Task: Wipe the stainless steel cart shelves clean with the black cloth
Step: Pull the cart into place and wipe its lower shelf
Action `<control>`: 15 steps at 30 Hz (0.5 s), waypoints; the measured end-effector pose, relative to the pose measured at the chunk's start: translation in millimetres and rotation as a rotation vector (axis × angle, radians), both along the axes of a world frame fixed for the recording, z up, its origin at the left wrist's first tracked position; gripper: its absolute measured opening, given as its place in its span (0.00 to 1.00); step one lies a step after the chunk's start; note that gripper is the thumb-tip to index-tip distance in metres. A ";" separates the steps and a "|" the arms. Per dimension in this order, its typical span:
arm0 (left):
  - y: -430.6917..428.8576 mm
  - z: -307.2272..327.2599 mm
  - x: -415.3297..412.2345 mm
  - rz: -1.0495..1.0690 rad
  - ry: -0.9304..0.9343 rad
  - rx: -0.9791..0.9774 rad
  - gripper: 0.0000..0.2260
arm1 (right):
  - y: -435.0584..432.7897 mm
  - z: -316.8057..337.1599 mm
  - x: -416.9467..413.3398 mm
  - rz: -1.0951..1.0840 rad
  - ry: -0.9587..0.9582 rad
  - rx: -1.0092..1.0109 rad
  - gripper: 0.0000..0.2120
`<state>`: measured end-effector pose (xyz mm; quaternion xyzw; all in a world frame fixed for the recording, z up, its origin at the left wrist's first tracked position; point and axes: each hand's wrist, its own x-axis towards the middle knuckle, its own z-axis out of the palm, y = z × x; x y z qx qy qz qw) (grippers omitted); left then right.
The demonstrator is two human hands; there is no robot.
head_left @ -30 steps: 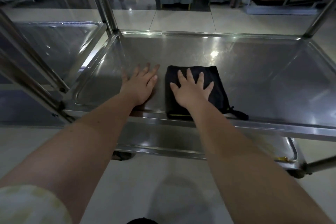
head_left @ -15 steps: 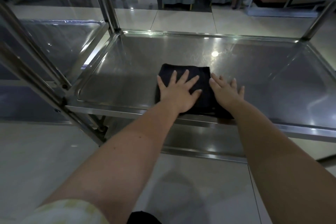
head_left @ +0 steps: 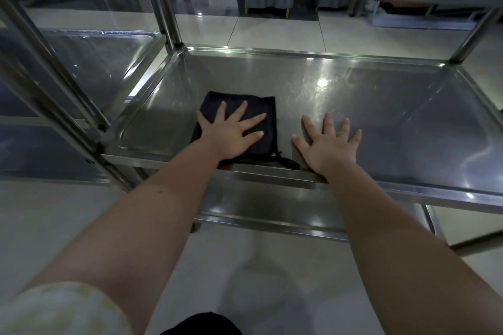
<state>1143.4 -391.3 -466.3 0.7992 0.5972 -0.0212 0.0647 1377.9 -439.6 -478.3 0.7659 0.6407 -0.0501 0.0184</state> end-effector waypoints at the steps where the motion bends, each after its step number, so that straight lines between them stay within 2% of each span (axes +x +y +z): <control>1: -1.9 0.1 10.4 -0.018 -0.005 -0.002 0.22 | 0.4 0.6 1.0 0.002 -0.004 -0.005 0.34; 4: -5.0 1.2 19.0 -0.043 -0.031 -0.013 0.24 | -0.2 1.0 4.5 0.000 0.004 -0.016 0.33; 7: -4.3 3.6 -7.9 -0.054 -0.073 0.005 0.26 | 0.3 1.0 6.9 -0.001 0.027 -0.013 0.34; 12: 5.2 7.0 -93.4 0.121 -0.055 -0.031 0.25 | 0.5 0.7 4.8 -0.007 0.019 -0.010 0.34; 15: 10.2 8.1 -117.0 0.148 -0.020 -0.038 0.24 | 1.1 0.3 2.9 -0.002 0.002 -0.003 0.34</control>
